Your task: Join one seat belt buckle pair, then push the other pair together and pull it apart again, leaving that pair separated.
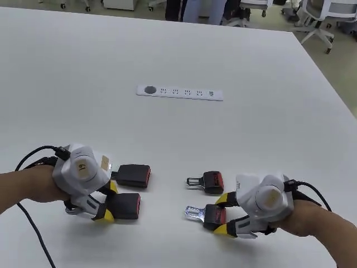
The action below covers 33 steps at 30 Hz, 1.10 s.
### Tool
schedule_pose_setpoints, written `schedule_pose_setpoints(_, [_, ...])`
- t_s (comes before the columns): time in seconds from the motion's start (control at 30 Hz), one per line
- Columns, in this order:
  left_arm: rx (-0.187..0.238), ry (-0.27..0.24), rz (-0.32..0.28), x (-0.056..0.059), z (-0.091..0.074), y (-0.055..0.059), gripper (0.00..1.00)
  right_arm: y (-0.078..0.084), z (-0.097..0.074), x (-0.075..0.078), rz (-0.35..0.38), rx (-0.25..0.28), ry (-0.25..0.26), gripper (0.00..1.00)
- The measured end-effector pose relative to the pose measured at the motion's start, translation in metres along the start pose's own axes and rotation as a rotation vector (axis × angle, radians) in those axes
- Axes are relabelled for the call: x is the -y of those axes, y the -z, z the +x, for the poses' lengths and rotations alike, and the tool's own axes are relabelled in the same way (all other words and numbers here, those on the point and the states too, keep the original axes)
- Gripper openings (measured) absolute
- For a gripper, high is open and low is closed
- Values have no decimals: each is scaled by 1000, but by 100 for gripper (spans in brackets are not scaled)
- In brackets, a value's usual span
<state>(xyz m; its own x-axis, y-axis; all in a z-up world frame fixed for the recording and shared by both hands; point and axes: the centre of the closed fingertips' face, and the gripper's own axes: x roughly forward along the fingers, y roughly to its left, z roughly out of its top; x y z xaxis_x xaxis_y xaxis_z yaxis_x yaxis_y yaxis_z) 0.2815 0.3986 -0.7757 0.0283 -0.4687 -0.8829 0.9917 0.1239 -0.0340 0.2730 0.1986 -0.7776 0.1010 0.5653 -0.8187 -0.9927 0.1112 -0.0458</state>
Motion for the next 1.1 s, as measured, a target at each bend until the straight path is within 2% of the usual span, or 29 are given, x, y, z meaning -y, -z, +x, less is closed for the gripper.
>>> schedule_pose_setpoints(0.37, [-38,20,36,0,0,1,33,-5,1,-2,-45,-31,-54,30])
schedule_pose_setpoints(0.7, [-56,30,55,-1,1,3,33,-14,6,2,-69,-30,-59,30])
schedule_pose_setpoints(1.1, [-66,36,58,0,0,3,33,-31,20,3,-66,-12,-63,30])
